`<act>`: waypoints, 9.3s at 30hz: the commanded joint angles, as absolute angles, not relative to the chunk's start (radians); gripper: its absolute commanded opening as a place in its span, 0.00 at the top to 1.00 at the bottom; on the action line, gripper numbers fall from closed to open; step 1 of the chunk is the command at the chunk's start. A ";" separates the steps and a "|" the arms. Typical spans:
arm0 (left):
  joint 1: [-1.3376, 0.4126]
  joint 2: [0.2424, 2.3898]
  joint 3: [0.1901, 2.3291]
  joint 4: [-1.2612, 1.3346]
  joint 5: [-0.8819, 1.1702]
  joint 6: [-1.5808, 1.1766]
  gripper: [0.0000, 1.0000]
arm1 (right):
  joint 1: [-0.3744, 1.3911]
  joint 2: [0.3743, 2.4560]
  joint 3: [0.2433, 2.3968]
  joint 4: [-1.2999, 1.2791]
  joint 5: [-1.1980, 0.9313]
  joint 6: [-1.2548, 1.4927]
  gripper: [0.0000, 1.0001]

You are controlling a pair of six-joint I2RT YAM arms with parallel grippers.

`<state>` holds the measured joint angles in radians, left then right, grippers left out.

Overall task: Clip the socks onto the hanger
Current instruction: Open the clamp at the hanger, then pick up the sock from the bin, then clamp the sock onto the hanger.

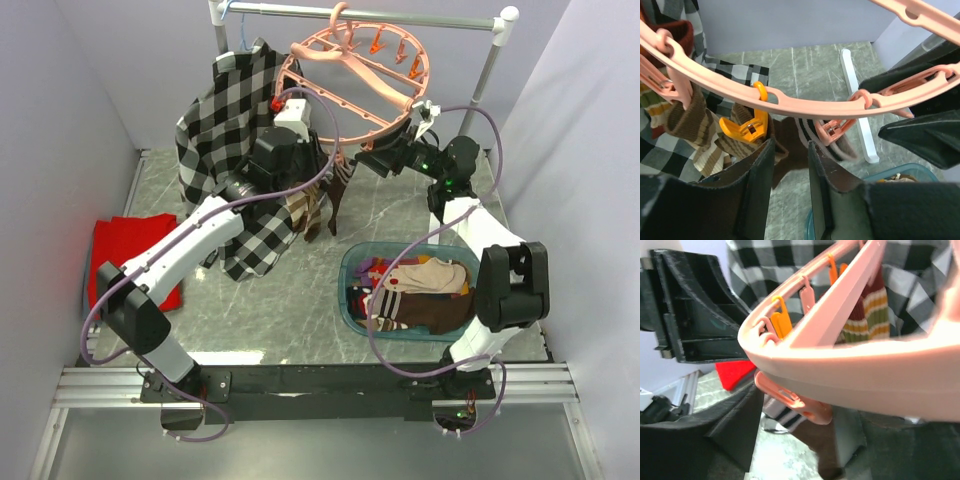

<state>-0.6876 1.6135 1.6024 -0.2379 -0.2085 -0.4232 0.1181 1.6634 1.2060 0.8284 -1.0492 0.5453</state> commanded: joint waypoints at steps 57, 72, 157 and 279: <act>-0.719 1.623 1.733 -0.221 -0.044 -0.657 0.36 | 0.339 1.422 0.983 0.729 -0.695 0.324 0.91; -0.721 1.683 1.776 -0.238 -0.081 -0.670 0.60 | 0.354 1.433 0.986 0.710 -0.696 0.307 0.90; -0.719 1.652 1.801 -0.304 -0.170 -0.466 0.99 | 0.618 1.410 0.890 -0.699 0.074 0.318 0.99; -0.718 1.454 1.401 0.180 -0.104 -0.359 0.12 | 0.342 1.281 1.104 0.442 -0.529 0.387 0.81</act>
<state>-0.7170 1.4952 1.3960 0.1551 -0.0597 -0.3611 0.3462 1.2881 1.0473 0.4297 -0.5255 0.4114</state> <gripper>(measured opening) 0.846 0.100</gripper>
